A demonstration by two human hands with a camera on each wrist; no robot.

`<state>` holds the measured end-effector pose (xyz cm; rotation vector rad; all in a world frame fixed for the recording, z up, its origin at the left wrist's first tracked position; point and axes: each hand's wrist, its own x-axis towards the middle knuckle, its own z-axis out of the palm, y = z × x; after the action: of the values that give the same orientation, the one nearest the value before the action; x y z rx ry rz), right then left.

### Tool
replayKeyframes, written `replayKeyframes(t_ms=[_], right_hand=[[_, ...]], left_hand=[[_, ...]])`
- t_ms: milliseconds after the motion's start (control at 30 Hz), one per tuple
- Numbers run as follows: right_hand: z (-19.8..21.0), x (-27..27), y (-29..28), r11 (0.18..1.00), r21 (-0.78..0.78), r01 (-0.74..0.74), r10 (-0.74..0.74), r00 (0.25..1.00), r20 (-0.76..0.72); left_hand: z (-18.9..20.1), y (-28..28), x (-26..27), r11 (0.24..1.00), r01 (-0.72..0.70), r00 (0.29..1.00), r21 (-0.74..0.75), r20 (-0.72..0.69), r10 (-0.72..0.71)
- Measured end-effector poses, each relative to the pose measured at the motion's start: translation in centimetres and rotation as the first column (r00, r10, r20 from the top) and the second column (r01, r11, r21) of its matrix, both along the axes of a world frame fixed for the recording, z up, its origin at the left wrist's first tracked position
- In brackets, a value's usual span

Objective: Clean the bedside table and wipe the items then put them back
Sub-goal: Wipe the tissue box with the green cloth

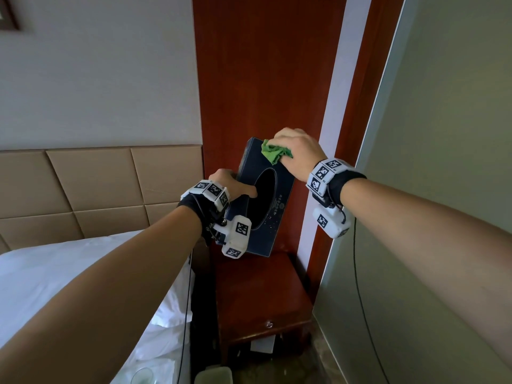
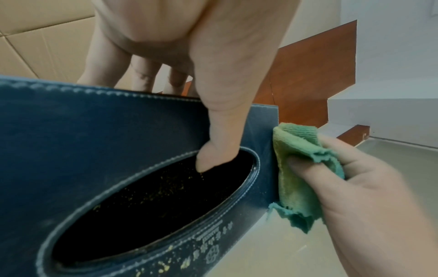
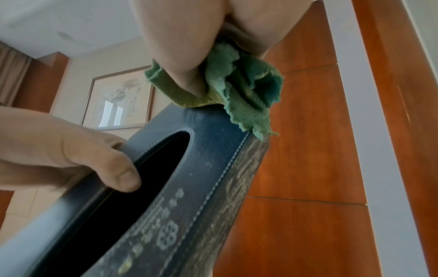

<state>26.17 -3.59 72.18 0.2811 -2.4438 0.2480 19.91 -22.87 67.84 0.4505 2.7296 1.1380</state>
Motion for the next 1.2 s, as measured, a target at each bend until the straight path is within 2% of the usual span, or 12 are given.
replayKeyframes(t_ms=[133,300,567,733,900,967,1100,1200], right_hand=[[-0.9,0.6,0.6,0.999,0.035,0.009,-0.009,1.0,0.002],[-2.5,1.2,0.4,0.999,-0.007,0.04,-0.04,0.999,-0.01],[-5.1,3.3,-1.0,1.0,0.016,0.02,-0.021,0.997,0.071],[-7.3,4.2,-1.0,1.0,-0.004,-0.027,0.027,0.984,0.173],[-8.3,4.6,-0.8,0.999,0.011,-0.034,0.027,0.924,0.382],[-7.6,4.6,-0.5,0.998,-0.065,-0.021,0.042,0.937,0.346],[-6.0,4.3,-0.2,0.975,-0.224,0.003,0.023,0.993,0.113],[-5.7,4.1,-0.5,0.969,-0.246,0.003,0.013,0.998,0.066]], left_hand=[[0.0,-0.1,0.2,0.999,-0.014,1.0,0.047,0.019,0.013],[0.1,0.0,0.6,0.985,-0.066,0.994,0.16,0.094,0.052],[0.1,-0.1,0.5,0.917,-0.165,0.976,0.362,0.195,0.099],[0.1,-0.5,0.7,0.853,-0.226,0.958,0.47,0.264,0.109],[0.3,-0.9,0.6,0.831,-0.247,0.96,0.498,0.243,0.14],[0.4,-1.1,0.7,0.829,-0.258,0.957,0.497,0.251,0.147],[0.1,-1.2,0.8,0.838,-0.266,0.953,0.477,0.259,0.155],[-0.1,-1.0,1.0,0.825,-0.275,0.948,0.494,0.28,0.148]])
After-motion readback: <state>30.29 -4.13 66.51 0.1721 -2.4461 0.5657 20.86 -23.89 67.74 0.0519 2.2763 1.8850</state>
